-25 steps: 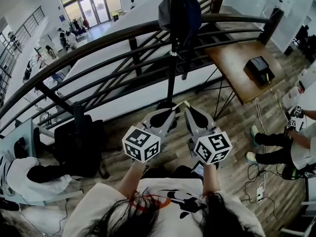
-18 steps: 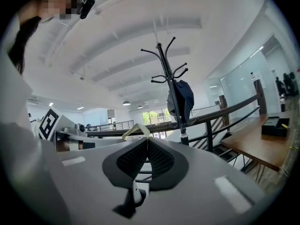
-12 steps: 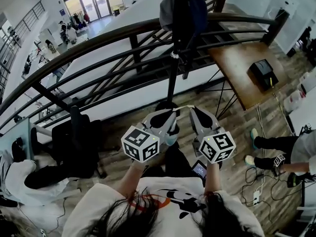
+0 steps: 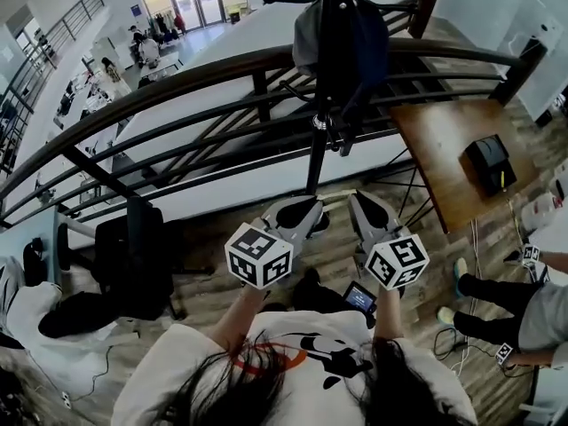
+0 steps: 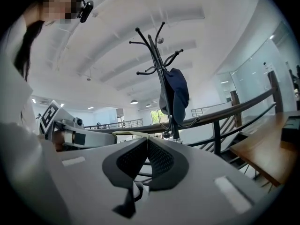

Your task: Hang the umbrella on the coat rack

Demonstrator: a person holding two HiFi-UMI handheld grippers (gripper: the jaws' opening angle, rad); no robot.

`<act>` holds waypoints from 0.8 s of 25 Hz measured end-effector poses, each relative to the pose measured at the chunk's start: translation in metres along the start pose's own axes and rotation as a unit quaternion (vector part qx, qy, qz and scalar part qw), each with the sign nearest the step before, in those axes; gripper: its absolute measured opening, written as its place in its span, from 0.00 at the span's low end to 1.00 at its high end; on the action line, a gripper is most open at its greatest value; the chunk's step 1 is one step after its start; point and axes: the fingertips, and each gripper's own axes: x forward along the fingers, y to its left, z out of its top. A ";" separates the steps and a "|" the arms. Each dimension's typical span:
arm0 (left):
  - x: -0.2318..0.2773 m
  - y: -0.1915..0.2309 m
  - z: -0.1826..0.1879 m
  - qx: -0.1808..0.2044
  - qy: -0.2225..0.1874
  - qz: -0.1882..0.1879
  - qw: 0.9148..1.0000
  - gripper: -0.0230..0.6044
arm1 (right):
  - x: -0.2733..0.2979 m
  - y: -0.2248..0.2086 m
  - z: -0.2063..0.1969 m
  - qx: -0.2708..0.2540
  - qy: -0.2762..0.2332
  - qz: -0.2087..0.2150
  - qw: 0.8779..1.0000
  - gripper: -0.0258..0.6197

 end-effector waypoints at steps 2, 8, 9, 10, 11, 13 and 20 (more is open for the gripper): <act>0.009 0.009 0.004 -0.001 -0.003 0.008 1.000 0.04 | 0.011 -0.010 0.002 -0.012 0.001 0.006 1.000 0.08; 0.034 0.035 0.014 -0.001 0.000 0.031 1.000 0.04 | 0.041 -0.034 0.007 -0.035 0.005 0.023 0.999 0.08; 0.037 0.038 0.016 -0.003 -0.001 0.033 0.999 0.04 | 0.046 -0.037 0.008 -0.035 0.005 0.027 0.999 0.08; 0.039 0.041 0.018 -0.004 -0.001 0.036 0.999 0.04 | 0.050 -0.038 0.008 -0.035 0.006 0.031 0.999 0.08; 0.040 0.045 0.020 -0.004 -0.002 0.039 0.999 0.04 | 0.055 -0.040 0.009 -0.036 0.006 0.034 0.999 0.08; 0.043 0.051 0.023 -0.001 -0.002 0.046 0.999 0.04 | 0.064 -0.042 0.010 -0.039 0.007 0.041 0.998 0.08; 0.065 0.081 0.023 -0.032 -0.014 0.055 0.998 0.04 | 0.091 -0.060 0.007 -0.039 0.010 0.057 0.998 0.08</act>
